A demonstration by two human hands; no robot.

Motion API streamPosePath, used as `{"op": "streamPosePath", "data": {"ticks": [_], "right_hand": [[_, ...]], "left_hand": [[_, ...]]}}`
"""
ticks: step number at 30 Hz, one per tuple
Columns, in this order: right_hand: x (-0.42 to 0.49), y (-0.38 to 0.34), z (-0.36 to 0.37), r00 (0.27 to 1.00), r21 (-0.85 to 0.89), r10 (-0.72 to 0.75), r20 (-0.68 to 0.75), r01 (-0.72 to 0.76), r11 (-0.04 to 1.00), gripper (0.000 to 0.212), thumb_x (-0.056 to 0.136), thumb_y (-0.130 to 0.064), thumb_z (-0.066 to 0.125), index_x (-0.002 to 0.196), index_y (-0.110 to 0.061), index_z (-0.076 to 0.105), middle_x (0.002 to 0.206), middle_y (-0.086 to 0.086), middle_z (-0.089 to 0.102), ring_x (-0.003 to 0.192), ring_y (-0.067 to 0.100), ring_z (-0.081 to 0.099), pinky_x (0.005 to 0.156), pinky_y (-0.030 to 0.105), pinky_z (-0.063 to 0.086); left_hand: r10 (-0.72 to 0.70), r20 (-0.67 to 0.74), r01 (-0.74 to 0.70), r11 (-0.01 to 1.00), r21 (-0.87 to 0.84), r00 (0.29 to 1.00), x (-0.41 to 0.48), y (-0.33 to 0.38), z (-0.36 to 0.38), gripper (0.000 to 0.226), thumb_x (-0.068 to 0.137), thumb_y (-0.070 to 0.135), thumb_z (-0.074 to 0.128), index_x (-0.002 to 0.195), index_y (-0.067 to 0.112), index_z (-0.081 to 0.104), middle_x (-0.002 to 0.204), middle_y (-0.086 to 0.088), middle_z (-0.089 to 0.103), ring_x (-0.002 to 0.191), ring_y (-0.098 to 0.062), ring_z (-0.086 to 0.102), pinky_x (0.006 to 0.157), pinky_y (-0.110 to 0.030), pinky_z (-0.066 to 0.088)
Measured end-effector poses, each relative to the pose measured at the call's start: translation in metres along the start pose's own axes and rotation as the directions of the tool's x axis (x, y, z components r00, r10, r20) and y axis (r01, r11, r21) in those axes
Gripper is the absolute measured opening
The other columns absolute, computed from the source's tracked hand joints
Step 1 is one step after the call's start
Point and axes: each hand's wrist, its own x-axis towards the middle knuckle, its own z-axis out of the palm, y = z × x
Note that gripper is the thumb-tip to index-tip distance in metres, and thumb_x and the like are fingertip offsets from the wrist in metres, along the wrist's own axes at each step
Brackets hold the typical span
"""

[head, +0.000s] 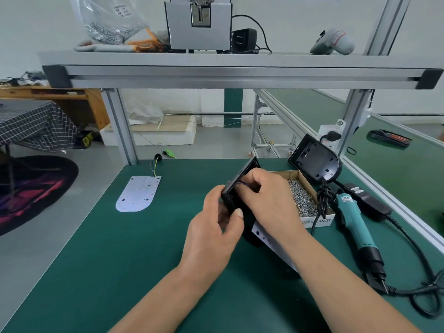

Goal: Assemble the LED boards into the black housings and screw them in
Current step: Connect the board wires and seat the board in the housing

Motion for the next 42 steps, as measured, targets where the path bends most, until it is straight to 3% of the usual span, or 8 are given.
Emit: {"op": "streamPosePath", "data": {"ticks": [7,14,17,19,23,27,34,42], "right_hand": [[-0.004,-0.002,-0.001,0.992,0.155,-0.015,0.128,-0.005,0.988,0.009,0.093,-0.023,0.077,0.085,-0.027,0.078,0.085,-0.015,0.074,0.089,0.01,0.067,0.081,0.037,0.053],[-0.006,0.005,0.004,0.996,0.193,0.013,0.088,-0.03,0.981,0.012,0.098,-0.021,0.069,0.094,-0.028,0.078,0.093,-0.013,0.075,0.094,0.009,0.07,0.084,0.035,0.055],[-0.004,0.007,0.001,0.997,0.184,0.004,0.073,-0.018,0.983,0.016,0.099,-0.02,0.066,0.093,-0.032,0.076,0.09,-0.016,0.075,0.088,0.004,0.07,0.073,0.016,0.048],[-0.005,0.006,0.001,0.996,0.163,-0.017,0.092,0.002,0.987,0.016,0.099,-0.021,0.066,0.094,-0.033,0.075,0.091,-0.016,0.075,0.087,0.005,0.069,0.072,0.016,0.048],[-0.008,0.005,0.005,0.988,0.177,-0.007,0.154,-0.021,0.984,0.015,0.098,-0.017,0.068,0.095,-0.029,0.076,0.09,-0.013,0.075,0.087,0.008,0.07,0.076,0.025,0.052],[-0.01,0.002,0.004,0.988,0.261,0.026,0.155,-0.066,0.963,0.016,0.098,-0.015,0.069,0.093,-0.028,0.076,0.086,-0.003,0.076,0.084,0.02,0.075,0.078,0.042,0.061],[-0.01,-0.002,-0.005,0.984,0.356,0.016,0.178,-0.08,0.931,0.018,0.098,-0.009,0.07,0.089,-0.024,0.074,0.075,-0.004,0.075,0.066,0.009,0.074,0.06,0.021,0.057],[-0.005,-0.008,-0.013,0.971,0.235,0.053,0.232,-0.109,0.966,0.018,0.099,-0.01,0.07,0.086,-0.02,0.078,0.063,-0.012,0.065,0.057,0.001,0.054,0.054,0.017,0.042]], "left_hand": [[-0.009,-0.037,0.008,0.999,-0.035,0.999,-0.002,0.003,-0.001,0.042,0.092,0.046,0.059,0.13,0.058,0.045,0.107,0.029,0.075,0.102,0.002,0.072,0.08,-0.005,0.049],[0.023,-0.009,-0.023,1.0,0.01,1.0,0.005,0.003,-0.01,0.048,0.093,0.056,0.062,0.14,0.052,0.053,0.113,0.023,0.07,0.109,-0.003,0.068,0.086,-0.011,0.05],[0.102,-0.086,-0.099,0.994,0.045,0.991,0.01,0.0,-0.011,0.04,0.104,0.037,0.05,0.143,0.037,0.062,0.127,0.017,0.053,0.127,-0.013,0.053,0.1,-0.014,0.043],[0.063,-0.106,-0.063,0.998,0.002,0.992,0.013,-0.004,-0.011,0.038,0.108,0.017,0.047,0.136,0.034,0.066,0.137,0.017,0.058,0.135,-0.01,0.052,0.11,-0.022,0.042],[-0.134,-0.096,0.12,0.984,-0.135,0.986,0.017,-0.007,-0.009,0.028,0.108,0.013,0.06,0.117,0.038,0.066,0.11,0.021,0.076,0.107,0.0,0.069,0.088,-0.014,0.05],[-0.121,-0.075,0.103,0.971,-0.214,0.99,0.02,-0.008,-0.01,0.019,0.107,0.012,0.063,0.112,0.027,0.073,0.103,0.012,0.079,0.099,-0.005,0.073,0.084,-0.013,0.052],[-0.1,-0.029,0.089,0.961,-0.262,0.995,0.022,-0.009,-0.014,0.015,0.108,0.011,0.061,0.105,0.023,0.071,0.084,-0.007,0.075,0.081,-0.024,0.071,0.079,-0.033,0.059],[-0.023,0.023,0.028,0.972,-0.234,0.999,0.017,-0.006,-0.019,0.01,0.103,0.026,0.061,0.105,0.031,0.07,0.088,0.005,0.069,0.082,-0.012,0.063,0.078,-0.023,0.055]]}}
